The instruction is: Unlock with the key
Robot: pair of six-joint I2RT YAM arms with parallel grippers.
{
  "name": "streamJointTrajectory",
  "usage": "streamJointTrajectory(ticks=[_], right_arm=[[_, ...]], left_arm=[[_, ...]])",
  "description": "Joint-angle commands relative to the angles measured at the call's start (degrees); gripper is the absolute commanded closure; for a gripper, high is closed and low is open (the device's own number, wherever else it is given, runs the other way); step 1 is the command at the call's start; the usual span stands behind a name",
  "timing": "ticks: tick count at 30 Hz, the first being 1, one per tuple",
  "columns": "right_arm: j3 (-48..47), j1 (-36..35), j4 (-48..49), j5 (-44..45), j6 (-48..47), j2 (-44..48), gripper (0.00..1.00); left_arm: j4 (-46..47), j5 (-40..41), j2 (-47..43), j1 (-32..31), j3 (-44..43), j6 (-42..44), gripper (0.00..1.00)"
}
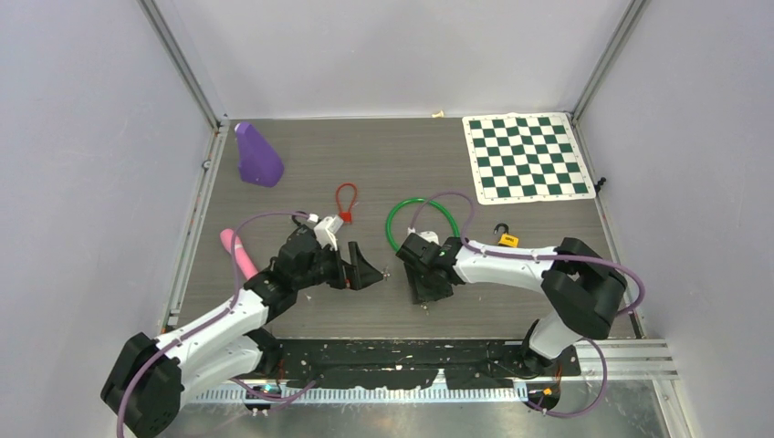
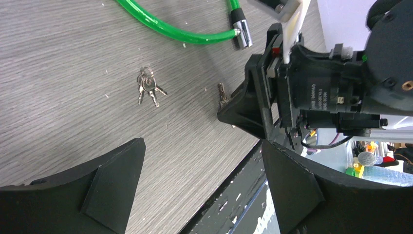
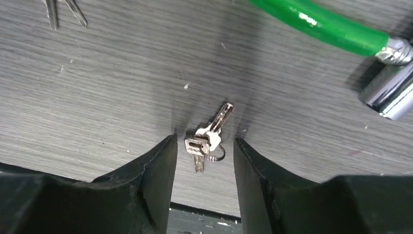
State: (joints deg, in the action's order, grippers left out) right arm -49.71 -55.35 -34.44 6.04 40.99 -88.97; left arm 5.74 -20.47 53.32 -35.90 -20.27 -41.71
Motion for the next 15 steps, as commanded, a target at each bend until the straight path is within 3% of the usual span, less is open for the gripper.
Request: streamJointTrajectory(ticks=[1, 6, 15], right_arm=[[-2.3, -1.7, -1.4, 0.0, 1.6, -3.0, 0.47], [-0.6, -2.8, -2.1, 2.1, 1.8, -5.0, 0.52], [0.3, -5.3, -0.2, 5.0, -3.1, 0.3, 0.88]], left_arm=[[-2.5, 1.8, -2.2, -0.1, -2.9, 1.7, 0.07], [-4.3, 2.2, -3.2, -0.2, -3.0, 2.4, 0.07], [-5.1, 1.4, -5.2, -0.1, -3.0, 1.8, 0.07]])
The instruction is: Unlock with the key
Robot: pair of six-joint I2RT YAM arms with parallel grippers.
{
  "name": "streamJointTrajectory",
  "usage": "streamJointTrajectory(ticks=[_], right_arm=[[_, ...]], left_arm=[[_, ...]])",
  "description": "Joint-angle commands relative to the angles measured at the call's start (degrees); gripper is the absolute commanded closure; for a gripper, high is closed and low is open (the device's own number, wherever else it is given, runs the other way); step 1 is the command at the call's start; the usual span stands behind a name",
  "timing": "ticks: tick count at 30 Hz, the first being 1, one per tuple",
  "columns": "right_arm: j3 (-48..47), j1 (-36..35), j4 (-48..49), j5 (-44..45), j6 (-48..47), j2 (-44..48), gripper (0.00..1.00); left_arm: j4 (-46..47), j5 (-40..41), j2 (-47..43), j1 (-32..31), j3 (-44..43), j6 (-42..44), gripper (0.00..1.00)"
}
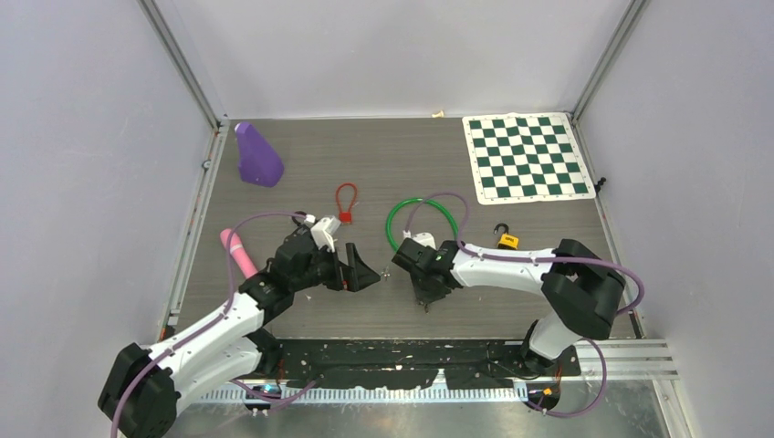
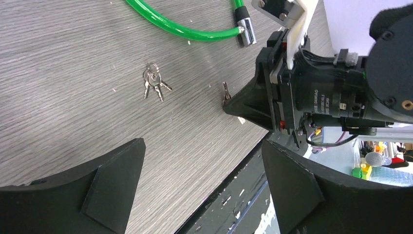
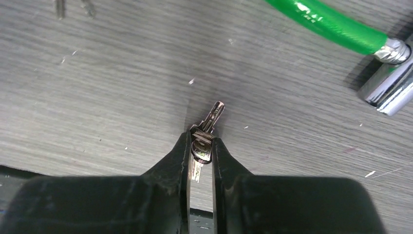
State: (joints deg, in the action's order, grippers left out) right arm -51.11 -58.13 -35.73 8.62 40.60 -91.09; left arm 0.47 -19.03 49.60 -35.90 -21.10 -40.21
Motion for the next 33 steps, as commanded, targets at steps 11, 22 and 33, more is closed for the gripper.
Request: streamJointTrajectory(ticks=[11, 22, 33], right_arm=[[5.8, -4.7, 11.2, 3.0, -13.6, 16.8, 0.95], [18.7, -4.7, 37.5, -7.4, -14.7, 38.1, 0.95], [23.4, -4.7, 52.2, -13.5, -10.7, 44.4, 0.94]], left_arm=[[7.1, -4.1, 0.7, -0.1, -2.4, -7.7, 0.08], [28.7, -10.9, 0.3, -0.2, 2.5, -18.0, 0.19], [38.8, -16.2, 1.4, -0.3, 2.6, -20.7, 0.35]])
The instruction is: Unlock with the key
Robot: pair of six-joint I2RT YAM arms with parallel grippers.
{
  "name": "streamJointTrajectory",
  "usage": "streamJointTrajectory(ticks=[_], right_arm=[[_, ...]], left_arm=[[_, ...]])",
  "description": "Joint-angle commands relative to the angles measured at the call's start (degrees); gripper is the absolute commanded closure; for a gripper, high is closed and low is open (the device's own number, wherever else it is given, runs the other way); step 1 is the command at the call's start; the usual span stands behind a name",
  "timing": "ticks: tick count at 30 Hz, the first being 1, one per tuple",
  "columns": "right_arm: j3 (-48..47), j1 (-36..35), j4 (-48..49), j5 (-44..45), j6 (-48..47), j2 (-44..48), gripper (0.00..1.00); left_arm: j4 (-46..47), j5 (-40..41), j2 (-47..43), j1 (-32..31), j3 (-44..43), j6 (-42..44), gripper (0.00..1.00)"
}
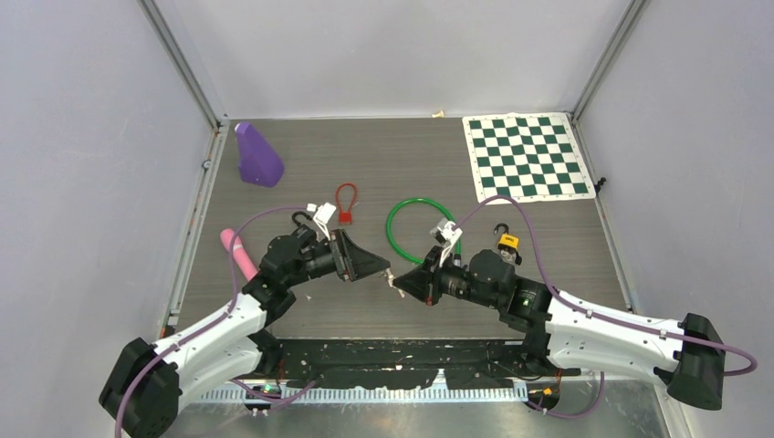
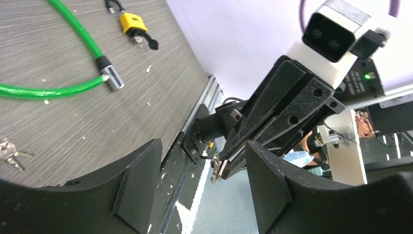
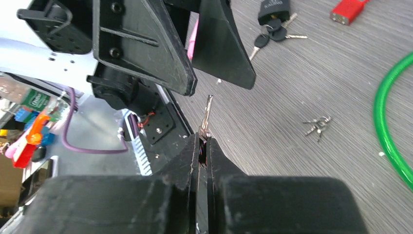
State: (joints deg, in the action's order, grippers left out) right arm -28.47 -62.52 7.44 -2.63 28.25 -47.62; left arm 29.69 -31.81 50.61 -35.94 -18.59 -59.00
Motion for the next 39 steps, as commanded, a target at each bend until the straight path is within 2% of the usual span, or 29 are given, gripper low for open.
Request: streamJointTrajectory(ticks=[1, 5, 9, 13, 15, 17, 18, 20, 21, 23, 24, 26, 28, 31, 33, 36, 39], right_arm=[[0.8, -0.3, 9.8, -2.3, 1.8, 1.0, 0.94], [1.2, -0.3, 12.2, -2.9, 2.7, 0.3, 0.95], [1.7, -0.3, 14.2, -3.0, 3.5, -0.5, 0.95], [2.2, -0.3, 15.5, -2.4, 3.9, -0.7, 0.95], [2.3, -0.3, 16.1, -2.2, 4.1, -0.8, 0.95], [2.4, -0.3, 16.4, -1.8, 4.1, -1.0, 0.95], [2.4, -0.2, 16.5, -1.6, 4.1, -1.1, 0.95], [2.5, -0.3, 16.4, -0.7, 4.3, -1.0, 0.91], [2.5, -0.2, 16.2, -0.3, 4.3, -1.0, 0.77], [2.5, -0.2, 15.6, 0.5, 3.9, -0.7, 0.56], [2.6, -0.3, 15.4, 1.3, 3.9, -0.3, 0.51], [2.7, -0.3, 14.8, 3.3, 3.9, 0.3, 0.3], [2.8, -0.3, 14.5, 5.2, 3.5, 0.7, 0.23], [2.7, -0.3, 15.5, 4.8, -0.4, 1.5, 0.23], [2.4, -0.2, 16.7, 2.4, -2.9, 3.0, 0.26], [2.3, 0.2, 20.5, 0.2, -4.1, 4.9, 0.31], [2.8, 1.2, 24.5, -2.5, -4.1, 6.6, 0.32]], left_arm=[[10.3, -3.8, 0.5, -0.3, 0.1, -2.1, 0.37], [10.6, -4.1, 0.7, -1.3, -0.5, -2.0, 0.45], [10.9, -4.2, 1.1, -1.9, -0.8, -1.9, 0.62], [11.1, -4.6, 1.4, -2.2, -1.0, -1.9, 0.68], [11.3, -4.6, 1.3, -2.4, -1.1, -1.9, 0.77], [11.5, -4.7, 1.0, -2.4, -1.1, -1.8, 0.98], [11.5, -4.6, 0.6, -2.4, -1.2, -1.5, 1.0], [10.8, -3.2, -1.3, -2.4, -1.1, 0.4, 1.0], [8.1, -1.4, -3.0, -2.4, -1.6, 2.6, 1.0], [-3.3, 1.7, -6.8, -2.4, -5.0, 10.5, 1.0], [-9.3, 3.9, -8.3, -2.5, -7.2, 15.4, 1.0], [-19.6, 8.7, -10.6, -2.6, -11.5, 24.5, 1.0], [-24.1, 11.8, -12.1, -2.6, -14.0, 31.3, 1.0], [-26.0, 11.7, -12.6, -2.6, -16.7, 35.5, 1.0], [-26.9, 9.4, -12.0, -2.6, -18.4, 37.3, 1.0], [-26.6, 5.6, -11.2, -2.7, -19.6, 37.4, 1.0], [-24.3, 2.8, -11.3, -2.8, -19.8, 35.0, 1.0]])
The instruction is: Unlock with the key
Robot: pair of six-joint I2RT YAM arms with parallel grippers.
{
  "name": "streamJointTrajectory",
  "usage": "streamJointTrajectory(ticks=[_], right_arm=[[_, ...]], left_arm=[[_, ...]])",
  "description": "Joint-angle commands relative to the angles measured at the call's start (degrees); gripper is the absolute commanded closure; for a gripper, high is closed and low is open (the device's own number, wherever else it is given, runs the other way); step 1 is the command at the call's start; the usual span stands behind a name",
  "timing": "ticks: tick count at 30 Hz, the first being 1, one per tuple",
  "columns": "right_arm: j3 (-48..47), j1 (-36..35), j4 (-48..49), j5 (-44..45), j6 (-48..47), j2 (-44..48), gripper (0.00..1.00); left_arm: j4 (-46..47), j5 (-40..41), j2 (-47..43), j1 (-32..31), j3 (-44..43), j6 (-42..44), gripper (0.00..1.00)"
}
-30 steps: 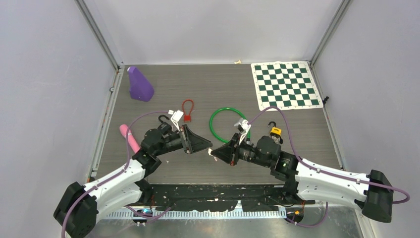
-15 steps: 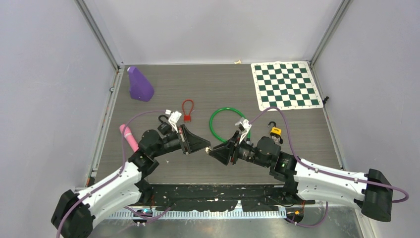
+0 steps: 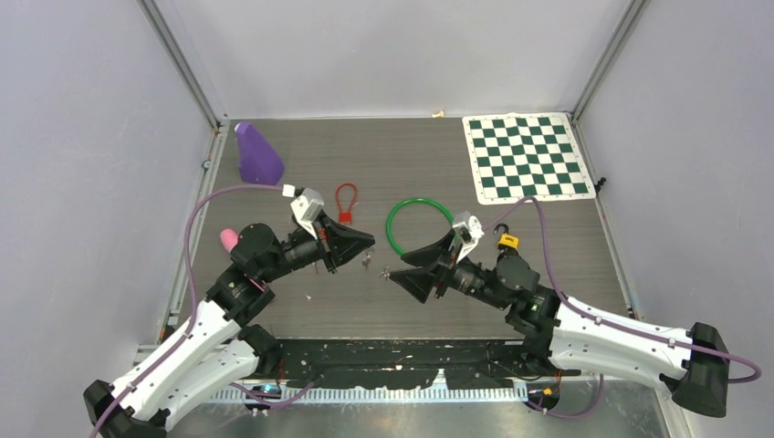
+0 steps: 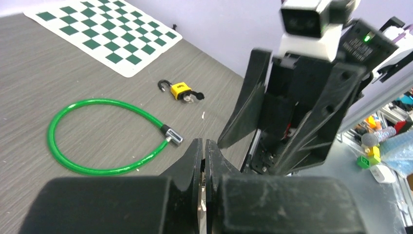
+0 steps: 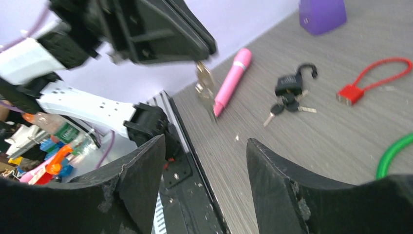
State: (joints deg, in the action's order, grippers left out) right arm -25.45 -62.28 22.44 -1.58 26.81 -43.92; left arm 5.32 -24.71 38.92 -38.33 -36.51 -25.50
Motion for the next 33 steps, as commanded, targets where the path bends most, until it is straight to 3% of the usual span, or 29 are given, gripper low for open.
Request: streamJointTrajectory(ticks=[1, 8, 17, 23, 33], right_arm=[[-0.2, 1.6, 11.2, -4.2, -2.4, 3.0, 0.33], [-0.2, 5.8, 20.8, -12.8, 2.4, 0.3, 0.37], [0.2, 8.9, 33.1, -20.6, 8.5, -6.6, 0.49], [-0.1, 9.0, 37.4, -22.9, 10.4, -9.4, 0.61], [0.2, 9.1, 38.9, -23.0, 11.2, -10.4, 0.72]], left_arm=[[1.1, -5.0, 0.3, -0.6, -1.9, 0.6, 1.0], [9.8, -9.4, 0.7, -1.8, -1.2, -8.8, 1.0], [19.5, -7.8, 1.3, -2.1, 0.9, -20.1, 1.0], [21.1, -7.5, 2.9, -3.4, 0.4, -21.6, 1.0], [22.1, -6.8, 3.7, -4.3, -0.5, -22.4, 1.0]])
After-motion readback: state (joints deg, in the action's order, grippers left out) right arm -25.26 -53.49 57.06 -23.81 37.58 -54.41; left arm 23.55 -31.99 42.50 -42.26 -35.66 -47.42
